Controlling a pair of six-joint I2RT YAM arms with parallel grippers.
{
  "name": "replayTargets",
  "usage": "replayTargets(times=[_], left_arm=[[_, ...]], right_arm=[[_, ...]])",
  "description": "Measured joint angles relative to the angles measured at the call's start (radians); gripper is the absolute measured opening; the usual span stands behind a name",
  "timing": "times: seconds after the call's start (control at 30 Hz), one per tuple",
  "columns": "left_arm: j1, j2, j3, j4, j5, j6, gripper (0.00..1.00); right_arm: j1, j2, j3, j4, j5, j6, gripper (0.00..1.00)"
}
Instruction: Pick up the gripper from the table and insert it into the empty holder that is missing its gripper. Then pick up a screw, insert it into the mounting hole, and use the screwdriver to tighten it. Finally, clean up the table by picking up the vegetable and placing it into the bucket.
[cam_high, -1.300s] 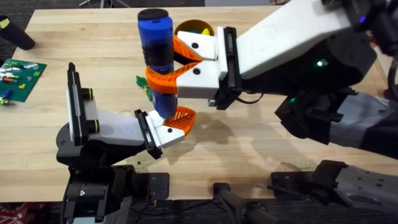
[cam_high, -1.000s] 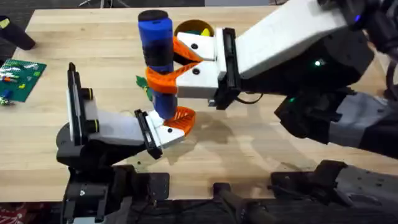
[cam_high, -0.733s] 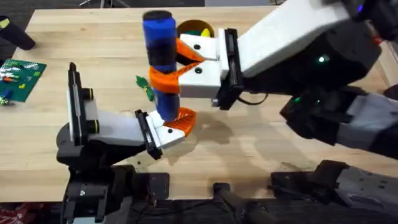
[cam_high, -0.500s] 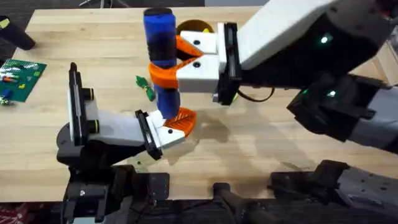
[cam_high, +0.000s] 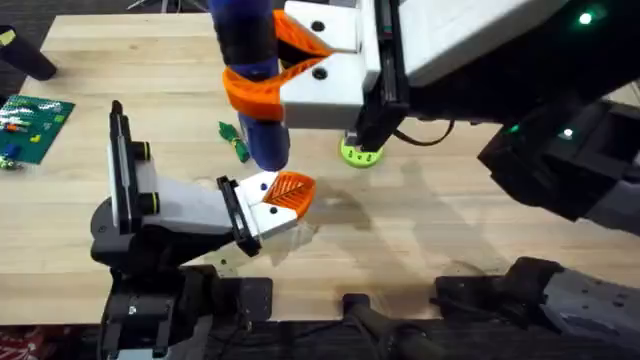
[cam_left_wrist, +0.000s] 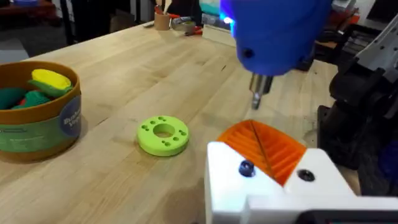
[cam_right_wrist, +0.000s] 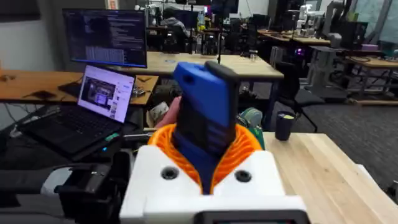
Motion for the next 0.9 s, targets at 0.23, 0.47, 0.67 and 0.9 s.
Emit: replayTargets(times=[0.23, 0.47, 0.67, 0.9], left_arm=[[0.0, 0.0, 0.0, 0.0, 0.0, 0.0, 0.007], [0.0, 0.0, 0.0, 0.0, 0.0, 0.0, 0.007], [0.0, 0.0, 0.0, 0.0, 0.0, 0.0, 0.007], [0.0, 0.0, 0.0, 0.0, 0.0, 0.0, 0.007]], right_arm=[[0.027, 0.005, 0.004, 0.002, -0.004, -0.008, 0.054], [0.057, 0.048, 0.028, 0.005, -0.012, -0.011, 0.055], [0.058, 0.051, 0.029, 0.004, -0.024, -0.033, 0.054], [0.058, 0.051, 0.029, 0.004, -0.048, -0.079, 0.054]])
